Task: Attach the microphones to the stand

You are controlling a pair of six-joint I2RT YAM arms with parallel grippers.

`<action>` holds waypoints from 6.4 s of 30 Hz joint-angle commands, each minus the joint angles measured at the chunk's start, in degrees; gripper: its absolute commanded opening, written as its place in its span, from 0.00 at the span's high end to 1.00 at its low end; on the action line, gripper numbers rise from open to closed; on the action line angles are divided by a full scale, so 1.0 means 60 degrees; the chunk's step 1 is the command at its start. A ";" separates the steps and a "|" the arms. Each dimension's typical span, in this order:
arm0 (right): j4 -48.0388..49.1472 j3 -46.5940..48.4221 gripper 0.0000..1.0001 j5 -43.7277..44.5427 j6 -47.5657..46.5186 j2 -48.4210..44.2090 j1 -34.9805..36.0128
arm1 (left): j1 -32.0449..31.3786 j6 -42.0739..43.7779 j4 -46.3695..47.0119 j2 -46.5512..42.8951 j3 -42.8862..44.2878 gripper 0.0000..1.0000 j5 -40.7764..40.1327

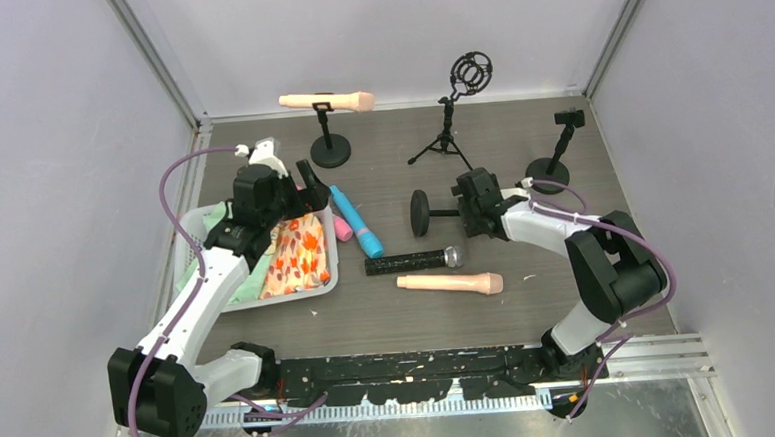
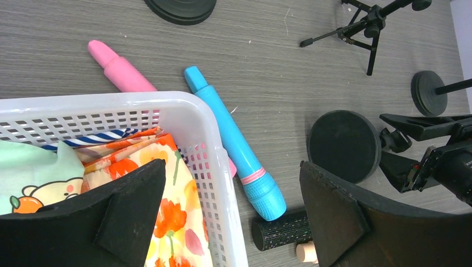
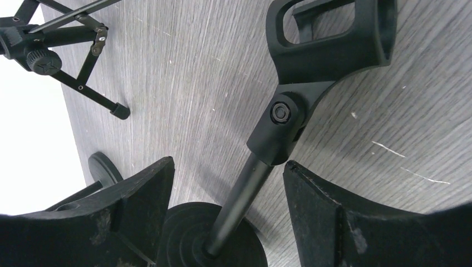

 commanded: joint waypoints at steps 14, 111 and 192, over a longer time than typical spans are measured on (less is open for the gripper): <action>0.1745 0.0269 0.64 -0.0399 0.0058 0.1454 -0.0560 | -0.0027 0.0073 -0.0164 -0.0217 0.0357 0.09 -0.0111; -0.7610 0.1522 0.20 0.2923 0.0455 -0.3826 0.5491 | -0.0041 -0.0849 -0.1021 -0.0788 0.0252 0.03 -0.1397; -0.0596 0.1009 0.99 -0.0363 -0.8562 -0.6379 0.0417 | -0.4443 0.1868 0.2962 0.0062 0.1111 0.04 -0.0224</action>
